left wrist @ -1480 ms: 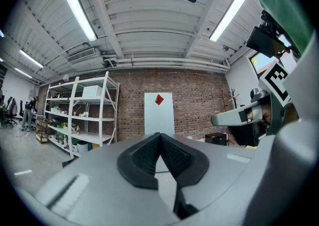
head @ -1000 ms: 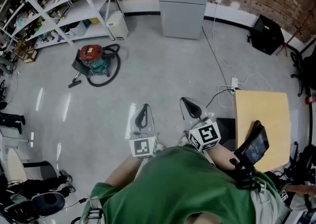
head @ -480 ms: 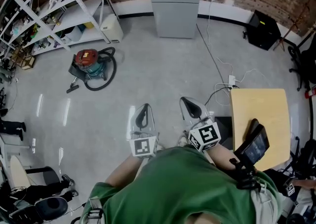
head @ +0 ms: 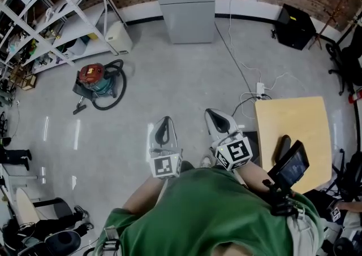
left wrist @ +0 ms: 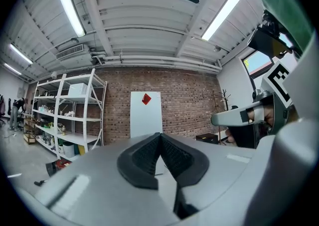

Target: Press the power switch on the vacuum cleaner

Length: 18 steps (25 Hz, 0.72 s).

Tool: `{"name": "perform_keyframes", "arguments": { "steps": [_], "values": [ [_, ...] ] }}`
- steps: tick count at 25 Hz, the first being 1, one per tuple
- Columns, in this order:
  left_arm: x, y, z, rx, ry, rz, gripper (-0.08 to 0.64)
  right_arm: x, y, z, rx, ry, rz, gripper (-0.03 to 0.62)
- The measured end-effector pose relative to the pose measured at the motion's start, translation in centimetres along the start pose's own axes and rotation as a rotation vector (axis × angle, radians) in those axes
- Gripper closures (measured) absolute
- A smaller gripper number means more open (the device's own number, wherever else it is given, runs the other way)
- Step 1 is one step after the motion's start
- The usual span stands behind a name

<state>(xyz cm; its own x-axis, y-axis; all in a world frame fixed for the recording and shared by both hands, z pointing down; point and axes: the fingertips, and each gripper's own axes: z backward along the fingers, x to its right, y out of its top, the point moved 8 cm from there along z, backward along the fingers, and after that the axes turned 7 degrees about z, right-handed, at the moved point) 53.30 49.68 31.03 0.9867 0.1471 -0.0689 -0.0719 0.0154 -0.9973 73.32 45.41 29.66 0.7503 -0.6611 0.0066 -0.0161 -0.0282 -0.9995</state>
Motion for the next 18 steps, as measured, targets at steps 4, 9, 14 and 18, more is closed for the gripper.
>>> {"name": "perform_keyframes", "arguments": {
  "steps": [4,9,14,18],
  "values": [
    [0.8,-1.3,-1.3,-0.013,-0.011,0.017,0.552,1.6,-0.7,0.0,-0.012,-0.021,-0.011,0.589],
    [0.8,-2.0,-3.7,-0.051,-0.032,0.000,0.552,3.2,-1.7,-1.3,-0.037,-0.044,-0.023,0.589],
    [-0.2,-3.3,-6.8,-0.078,-0.038,0.003,0.552,4.7,-3.1,-3.5,-0.068,-0.065,-0.021,0.589],
    [-1.7,-4.0,-10.2,-0.090,-0.055,0.015,0.552,6.1,-3.4,-6.7,-0.091,-0.077,-0.008,0.589]
  ]
}}
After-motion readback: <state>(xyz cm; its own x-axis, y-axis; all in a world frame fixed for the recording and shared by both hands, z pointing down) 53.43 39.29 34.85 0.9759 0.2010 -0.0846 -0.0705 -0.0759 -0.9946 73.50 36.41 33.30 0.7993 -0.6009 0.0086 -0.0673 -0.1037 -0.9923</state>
